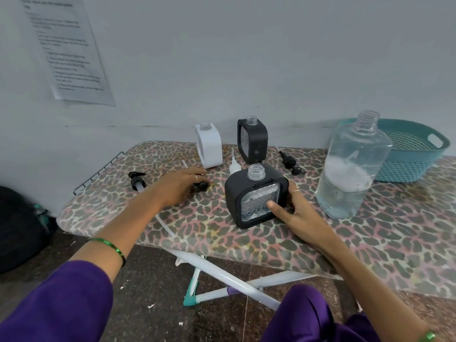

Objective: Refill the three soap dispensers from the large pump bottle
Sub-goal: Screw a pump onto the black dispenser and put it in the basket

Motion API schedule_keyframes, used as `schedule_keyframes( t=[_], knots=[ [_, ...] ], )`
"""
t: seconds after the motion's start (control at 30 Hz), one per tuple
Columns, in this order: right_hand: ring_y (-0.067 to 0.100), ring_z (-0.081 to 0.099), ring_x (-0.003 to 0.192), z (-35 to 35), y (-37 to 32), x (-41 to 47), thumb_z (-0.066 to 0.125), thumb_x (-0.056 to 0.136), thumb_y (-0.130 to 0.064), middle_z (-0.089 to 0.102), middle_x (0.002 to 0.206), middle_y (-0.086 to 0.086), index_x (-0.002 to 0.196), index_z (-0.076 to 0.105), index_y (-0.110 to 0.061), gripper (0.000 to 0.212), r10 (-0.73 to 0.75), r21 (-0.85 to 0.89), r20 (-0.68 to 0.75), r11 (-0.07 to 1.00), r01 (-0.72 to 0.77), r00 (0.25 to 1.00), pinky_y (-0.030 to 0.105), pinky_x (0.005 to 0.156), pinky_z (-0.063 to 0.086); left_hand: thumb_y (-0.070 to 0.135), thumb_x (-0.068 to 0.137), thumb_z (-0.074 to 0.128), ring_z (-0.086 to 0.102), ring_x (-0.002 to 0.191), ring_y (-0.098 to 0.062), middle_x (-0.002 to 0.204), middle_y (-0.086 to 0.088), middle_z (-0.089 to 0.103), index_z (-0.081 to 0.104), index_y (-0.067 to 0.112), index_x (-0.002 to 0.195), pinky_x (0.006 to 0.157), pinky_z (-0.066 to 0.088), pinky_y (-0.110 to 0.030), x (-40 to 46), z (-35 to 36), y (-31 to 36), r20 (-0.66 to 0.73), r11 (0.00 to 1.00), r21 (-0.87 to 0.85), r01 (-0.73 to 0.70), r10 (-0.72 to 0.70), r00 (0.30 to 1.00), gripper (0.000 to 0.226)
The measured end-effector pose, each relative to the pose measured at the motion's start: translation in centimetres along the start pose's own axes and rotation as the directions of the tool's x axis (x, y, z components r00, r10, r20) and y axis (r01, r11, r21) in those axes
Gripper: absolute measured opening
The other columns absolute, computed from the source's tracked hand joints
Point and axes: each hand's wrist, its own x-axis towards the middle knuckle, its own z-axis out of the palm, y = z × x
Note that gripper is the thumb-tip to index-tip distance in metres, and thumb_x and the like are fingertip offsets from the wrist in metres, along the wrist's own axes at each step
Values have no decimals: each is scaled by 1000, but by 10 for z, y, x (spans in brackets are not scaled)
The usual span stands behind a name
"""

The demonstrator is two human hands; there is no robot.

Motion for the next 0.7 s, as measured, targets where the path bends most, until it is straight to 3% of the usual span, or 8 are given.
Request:
schedule_keyframes(
  t=[0.13,0.3,0.37,0.47,0.57,0.63,0.7],
  knots=[
    [-26,51,97,-2,6,0,69,88,-27,52,116,-26,139,29,-33,65,27,13,-36,1000,-26,999,-4,75,38,-7,82,60,46,131,-22,149,2,42,51,23,138,105,40,-39,2,8,-2,-89,999,34,-7,10,996,64],
    [-18,57,95,-3,9,-1,75,82,-30,61,115,-15,138,37,-31,67,54,24,-64,998,-53,997,0,72,42,-7,84,61,58,112,-32,132,-10,55,58,10,129,90,48,-44,-13,-5,-4,-293,1000,17,-13,18,956,48],
    [-17,58,94,-3,9,0,75,82,-30,62,113,-16,134,38,-34,64,52,27,-69,998,-50,996,0,71,42,0,88,61,60,103,-35,123,-15,58,61,4,120,85,47,-38,-17,-22,2,-433,998,-46,29,-47,900,32],
    [-16,58,95,-2,8,-1,75,82,-30,61,114,-18,133,38,-36,63,50,23,-76,999,-49,996,-1,72,42,16,94,60,61,101,-29,120,-17,61,60,3,119,87,44,-29,-23,-59,17,-594,945,-327,32,-232,770,29],
    [-14,58,96,-2,6,-2,75,82,-29,62,114,-18,131,38,-38,62,43,19,-78,999,-42,996,0,74,42,24,97,57,67,94,-16,120,-2,63,58,18,123,78,51,-23,-29,-102,34,-633,780,-615,-114,-403,661,27],
    [-10,59,99,-2,6,-2,75,82,-29,62,115,-17,134,38,-36,63,42,10,-73,999,-42,996,2,77,43,25,98,54,70,94,-15,112,2,62,57,24,119,79,56,-28,-32,-124,49,-594,560,-771,-304,-458,661,21],
    [-3,60,102,-3,5,-2,75,82,-30,63,116,-14,137,38,-32,67,49,14,-71,999,-48,996,7,81,46,25,100,52,69,99,-24,108,-3,60,55,21,118,82,57,-33,-33,-135,64,-567,391,-819,-419,-444,694,19]
  ],
)
